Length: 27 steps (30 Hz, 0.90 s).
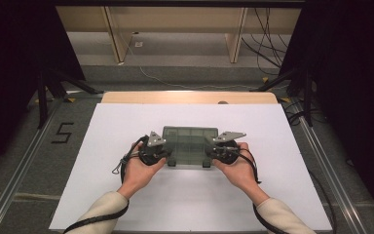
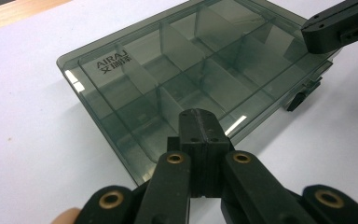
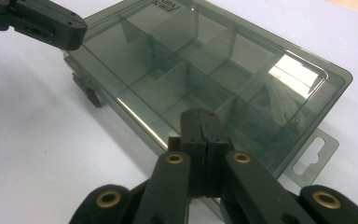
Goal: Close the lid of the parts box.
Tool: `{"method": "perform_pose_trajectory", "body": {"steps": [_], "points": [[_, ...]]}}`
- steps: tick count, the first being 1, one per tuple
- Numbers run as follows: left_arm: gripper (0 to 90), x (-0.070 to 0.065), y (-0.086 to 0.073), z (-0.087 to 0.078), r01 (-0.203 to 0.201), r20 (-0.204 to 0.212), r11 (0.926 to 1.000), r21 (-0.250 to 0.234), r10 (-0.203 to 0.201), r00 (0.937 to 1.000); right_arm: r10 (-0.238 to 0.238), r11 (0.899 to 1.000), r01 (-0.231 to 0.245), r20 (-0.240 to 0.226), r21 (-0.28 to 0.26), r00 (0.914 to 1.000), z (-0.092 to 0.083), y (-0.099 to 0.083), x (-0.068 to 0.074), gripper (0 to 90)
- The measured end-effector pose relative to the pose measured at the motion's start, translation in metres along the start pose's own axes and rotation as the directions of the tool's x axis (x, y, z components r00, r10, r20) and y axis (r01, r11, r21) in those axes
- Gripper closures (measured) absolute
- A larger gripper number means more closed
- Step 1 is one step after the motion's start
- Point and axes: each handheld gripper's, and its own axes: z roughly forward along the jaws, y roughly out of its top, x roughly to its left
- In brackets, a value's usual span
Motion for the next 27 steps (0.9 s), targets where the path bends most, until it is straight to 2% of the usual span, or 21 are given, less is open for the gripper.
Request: {"method": "perform_pose_trajectory", "body": {"steps": [11,13,14,16,17,24,25,26,27], "points": [[89.6,0.0004,-0.0008,0.0009,0.003,-0.006,1.0000,-0.001,-0.003,1.0000,-0.001,1.000,0.001,0.000,0.001,1.0000,0.0002,-0.0003,-0.0003,90.0],[89.6,0.0009,-0.0013,0.0013,0.003,0.004,1.0000,0.004,-0.003,1.0000,-0.004,1.000,0.004,-0.001,0.008,1.0000,0.0008,-0.0010,-0.0003,90.0],[89.6,0.0006,-0.0017,0.0019,0.008,0.000,1.0000,0.001,-0.008,1.0000,0.014,1.000,-0.014,-0.002,0.011,0.9999,0.0007,-0.0009,0.0008,90.0],[89.6,0.0002,-0.0018,0.0019,0.008,-0.006,1.0000,0.003,-0.008,1.0000,0.004,1.000,-0.004,0.000,0.010,1.0000,0.0012,-0.0013,0.0002,90.0],[89.6,0.0002,-0.0018,0.0018,0.007,-0.006,1.0000,0.003,-0.007,1.0000,0.016,1.000,-0.016,-0.005,0.015,0.9999,0.0007,-0.0010,0.0007,90.0],[89.6,-0.0003,-0.0028,0.0034,0.008,-0.001,0.9999,0.007,-0.008,1.0000,-0.002,1.000,0.002,-0.003,0.016,1.0000,0.0017,-0.0019,0.0001,90.0],[89.6,-0.0003,-0.0028,0.0036,0.003,0.000,1.0000,0.008,-0.003,1.0000,-0.001,1.000,0.001,-0.003,0.018,1.0000,0.0018,-0.0021,0.0002,90.0],[89.6,-0.0005,-0.0029,0.0036,-0.002,-0.005,0.9999,0.011,0.002,1.0000,0.020,1.000,-0.019,-0.006,0.016,0.9998,0.0020,-0.0021,0.0015,90.0],[89.6,-0.0006,-0.0032,0.0040,0.001,0.000,0.9999,0.013,-0.001,1.0000,0.014,1.000,-0.014,-0.011,0.025,0.9998,0.0022,-0.0024,0.0012,90.0]]}}
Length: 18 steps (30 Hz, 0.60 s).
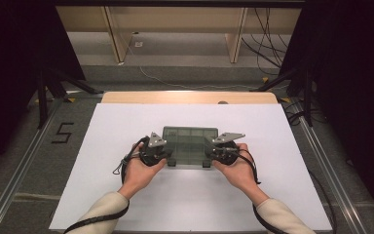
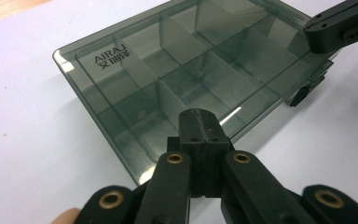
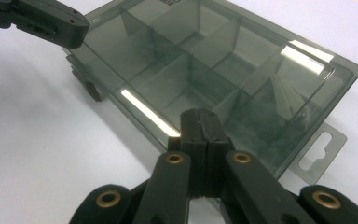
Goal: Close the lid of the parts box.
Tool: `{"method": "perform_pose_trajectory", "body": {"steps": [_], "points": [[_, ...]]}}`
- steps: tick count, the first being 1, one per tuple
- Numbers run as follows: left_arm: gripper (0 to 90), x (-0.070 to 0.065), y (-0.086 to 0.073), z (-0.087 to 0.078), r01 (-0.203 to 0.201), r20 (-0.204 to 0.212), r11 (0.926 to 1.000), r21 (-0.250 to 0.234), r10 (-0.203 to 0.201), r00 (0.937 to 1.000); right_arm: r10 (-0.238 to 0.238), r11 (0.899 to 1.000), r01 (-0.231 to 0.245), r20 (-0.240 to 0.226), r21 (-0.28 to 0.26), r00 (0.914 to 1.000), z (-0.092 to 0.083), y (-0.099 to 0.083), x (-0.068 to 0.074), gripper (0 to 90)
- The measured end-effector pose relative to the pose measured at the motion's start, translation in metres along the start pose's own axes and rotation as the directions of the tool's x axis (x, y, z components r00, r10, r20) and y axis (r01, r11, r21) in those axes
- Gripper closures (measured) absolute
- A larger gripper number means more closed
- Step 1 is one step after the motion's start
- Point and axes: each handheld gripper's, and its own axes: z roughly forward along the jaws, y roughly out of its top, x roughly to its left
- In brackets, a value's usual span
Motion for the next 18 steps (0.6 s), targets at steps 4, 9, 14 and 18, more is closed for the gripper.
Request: {"method": "perform_pose_trajectory", "body": {"steps": [4,9,14,18], "points": [[89.6,-0.0004,-0.0006,0.0007,-0.003,-0.004,1.0000,0.000,0.003,1.0000,-0.019,1.000,0.019,0.004,-0.003,0.9998,0.0015,-0.0006,0.0002,90.0],[89.6,-0.0007,-0.0008,0.0005,-0.006,-0.004,1.0000,-0.001,0.006,1.0000,-0.016,1.000,0.016,0.001,-0.011,0.9999,0.0019,-0.0013,0.0000,90.0],[88.6,-0.0007,-0.0011,0.0005,-0.004,-0.001,1.0000,-0.004,0.004,1.0000,0.000,1.000,0.000,0.003,-0.015,1.0000,0.0010,-0.0018,0.0004,88.8],[85.7,-0.0011,-0.0016,0.0002,-0.008,0.000,1.0000,-0.006,0.008,1.0000,-0.006,1.000,0.006,0.012,-0.023,0.9999,0.0001,-0.0034,-0.0012,84.1]]}}
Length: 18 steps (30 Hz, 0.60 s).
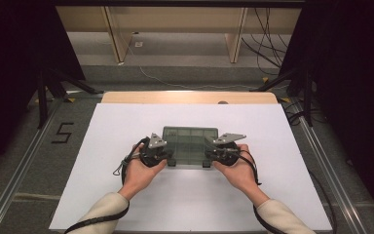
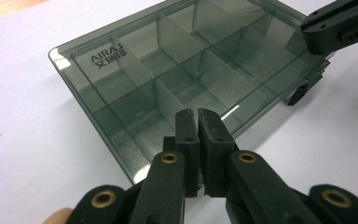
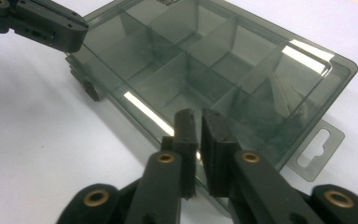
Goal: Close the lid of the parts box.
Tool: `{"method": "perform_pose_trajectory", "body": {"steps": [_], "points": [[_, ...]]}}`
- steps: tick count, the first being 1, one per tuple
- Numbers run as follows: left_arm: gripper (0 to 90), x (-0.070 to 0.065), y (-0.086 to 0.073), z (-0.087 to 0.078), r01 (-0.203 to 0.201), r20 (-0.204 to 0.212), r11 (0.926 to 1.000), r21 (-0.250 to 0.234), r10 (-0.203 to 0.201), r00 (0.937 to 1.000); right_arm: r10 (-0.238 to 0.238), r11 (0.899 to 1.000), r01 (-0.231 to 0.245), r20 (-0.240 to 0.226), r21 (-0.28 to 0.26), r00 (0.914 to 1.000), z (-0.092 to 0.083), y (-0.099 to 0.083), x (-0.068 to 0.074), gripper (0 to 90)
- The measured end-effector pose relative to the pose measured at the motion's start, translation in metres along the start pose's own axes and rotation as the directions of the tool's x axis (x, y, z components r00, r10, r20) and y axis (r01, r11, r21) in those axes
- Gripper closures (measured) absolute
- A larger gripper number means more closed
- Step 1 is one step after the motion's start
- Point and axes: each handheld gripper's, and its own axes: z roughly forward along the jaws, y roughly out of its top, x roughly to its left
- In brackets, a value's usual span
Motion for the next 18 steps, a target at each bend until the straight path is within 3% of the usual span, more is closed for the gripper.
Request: {"method": "perform_pose_trajectory", "body": {"steps": [8,10,14,16,18], "points": [[73.7,0.001,-0.001,-0.005,0.016,0.009,0.9996,-0.023,-0.016,0.9998,0.003,0.999,-0.003,-0.015,-0.036,0.9999,-0.005,-0.004,-0.006,69.6],[68.8,0.001,-0.001,-0.007,0.020,0.013,0.9991,-0.038,-0.020,0.9997,0.022,0.998,-0.024,-0.026,-0.053,0.9994,-0.007,-0.004,-0.005,65.8],[57.2,0.002,-0.002,-0.014,0.028,0.026,0.9976,-0.064,-0.027,0.9993,0.019,0.995,-0.023,-0.037,-0.099,0.9991,-0.011,-0.004,-0.006,57.9],[49.1,0.003,-0.002,-0.019,0.007,0.041,0.9977,-0.068,-0.004,0.9992,0.006,0.992,-0.013,-0.055,-0.125,0.9985,-0.015,-0.004,-0.007,52.3],[41.1,0.003,-0.002,-0.024,0.025,0.054,0.9936,-0.110,-0.019,0.9983,0.012,0.987,-0.025,-0.080,-0.158,0.9967,-0.019,-0.005,-0.006,45.3]]}}
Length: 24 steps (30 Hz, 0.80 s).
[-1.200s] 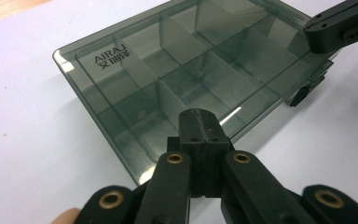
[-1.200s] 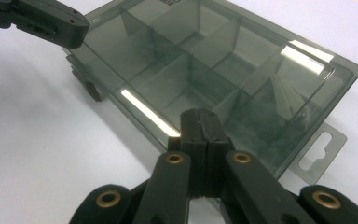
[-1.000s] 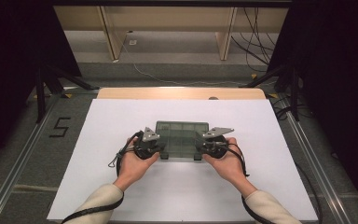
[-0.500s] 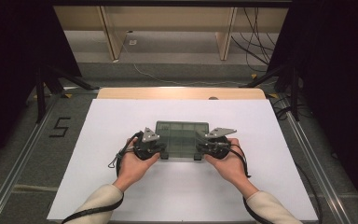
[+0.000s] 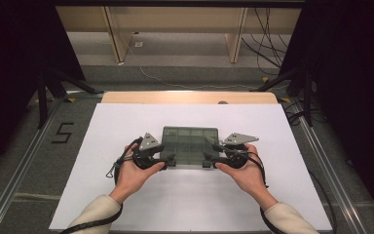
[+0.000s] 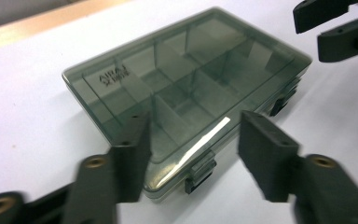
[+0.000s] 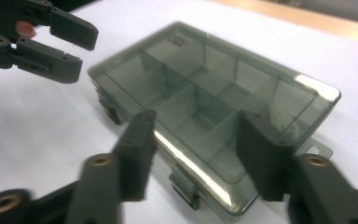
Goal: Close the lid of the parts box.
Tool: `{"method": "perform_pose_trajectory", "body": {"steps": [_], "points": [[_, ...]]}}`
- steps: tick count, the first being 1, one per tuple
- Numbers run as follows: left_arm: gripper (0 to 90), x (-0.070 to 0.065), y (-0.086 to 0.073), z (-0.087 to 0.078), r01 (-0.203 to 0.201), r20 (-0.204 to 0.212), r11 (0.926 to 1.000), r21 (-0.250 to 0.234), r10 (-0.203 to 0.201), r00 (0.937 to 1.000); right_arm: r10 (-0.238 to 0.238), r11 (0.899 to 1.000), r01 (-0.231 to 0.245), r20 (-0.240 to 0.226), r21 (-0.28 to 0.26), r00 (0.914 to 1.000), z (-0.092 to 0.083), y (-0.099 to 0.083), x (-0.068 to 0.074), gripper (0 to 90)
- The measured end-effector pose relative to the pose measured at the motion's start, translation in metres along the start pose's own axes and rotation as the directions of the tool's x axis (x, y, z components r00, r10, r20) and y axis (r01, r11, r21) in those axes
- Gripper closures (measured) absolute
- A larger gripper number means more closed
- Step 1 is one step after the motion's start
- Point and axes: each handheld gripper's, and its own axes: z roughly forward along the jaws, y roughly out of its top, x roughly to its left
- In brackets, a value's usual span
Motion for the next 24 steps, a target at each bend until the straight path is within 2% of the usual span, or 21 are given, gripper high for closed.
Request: {"method": "perform_pose_trajectory", "body": {"steps": [1,2,3,6,8,9,11,12,14,15,17,18,19,21,23,24], "points": [[36.2,0.001,0.001,-0.003,-0.009,0.002,1.0000,0.001,0.009,1.0000,-0.007,1.000,0.007,0.002,-0.009,1.0000,-0.004,0.000,0.000,41.7],[30.4,0.001,0.001,-0.005,0.011,0.012,0.9996,-0.028,-0.010,0.9999,-0.003,1.000,0.003,-0.010,-0.028,0.9999,-0.006,-0.001,0.001,38.6],[24.4,0.001,0.002,-0.008,0.009,0.011,0.9995,-0.029,-0.009,0.9999,-0.010,0.999,0.010,-0.004,-0.048,0.9999,-0.010,-0.001,0.001,34.9],[14.7,0.000,0.001,-0.017,0.007,0.004,0.9982,-0.060,-0.007,1.0000,-0.011,0.997,0.010,-0.013,-0.081,0.9999,-0.018,-0.002,0.000,29.3],[12.1,0.000,-0.001,-0.022,-0.006,-0.005,0.9982,-0.060,0.005,1.0000,-0.010,0.994,0.009,-0.005,-0.107,0.9999,-0.024,-0.004,0.000,27.4],[8.4,0.000,-0.003,-0.024,-0.011,-0.005,0.9983,-0.058,0.011,0.9999,-0.009,0.994,0.007,-0.015,-0.112,0.9999,-0.027,-0.004,0.000,26.8],[1.2,0.001,-0.007,-0.028,-0.020,-0.013,0.9986,-0.048,0.020,0.9997,-0.015,0.992,0.014,-0.001,-0.126,0.9999,-0.033,-0.007,-0.001,25.2],[0.0,0.002,-0.009,-0.032,-0.035,-0.029,0.9987,-0.037,0.034,0.9990,-0.016,0.991,0.017,0.004,-0.131,0.9999,-0.035,-0.007,-0.001,25.0],[0.0,0.002,-0.012,-0.035,-0.013,-0.034,0.9987,-0.049,0.012,0.9994,-0.016,0.990,0.016,-0.003,-0.142,0.9999,-0.039,-0.010,-0.001,24.4],[0.0,0.003,-0.014,-0.037,-0.012,-0.035,0.9987,-0.049,0.011,0.9993,-0.010,0.989,0.008,-0.012,-0.151,0.9999,-0.040,-0.011,-0.001,24.0],[0.0,0.005,-0.017,-0.042,-0.012,-0.046,0.9983,-0.057,0.010,0.9989,-0.021,0.989,0.021,0.002,-0.149,0.9998,-0.045,-0.014,0.000,23.1],[0.0,0.006,-0.018,-0.045,-0.009,-0.054,0.9983,-0.058,0.005,0.9985,-0.016,0.988,0.015,-0.008,-0.156,0.9998,-0.045,-0.014,0.000,22.9],[0.0,0.007,-0.020,-0.047,-0.009,-0.054,0.9980,-0.062,0.006,0.9985,-0.020,0.987,0.021,0.005,-0.158,0.9998,-0.047,-0.016,0.001,22.8],[0.0,0.008,-0.023,-0.051,-0.004,-0.065,0.9978,-0.065,0.000,0.9979,-0.032,0.989,0.031,-0.001,-0.148,0.9995,-0.051,-0.018,0.002,22.4],[0.0,0.009,-0.027,-0.056,-0.002,-0.066,0.9976,-0.069,-0.003,0.9978,-0.034,0.987,0.034,0.004,-0.160,0.9994,-0.053,-0.020,0.003,22.2],[0.0,0.010,-0.029,-0.059,0.000,-0.071,0.9974,-0.072,-0.005,0.9975,-0.038,0.989,0.039,0.009,-0.144,0.9992,-0.055,-0.020,0.004,22.1]]}}
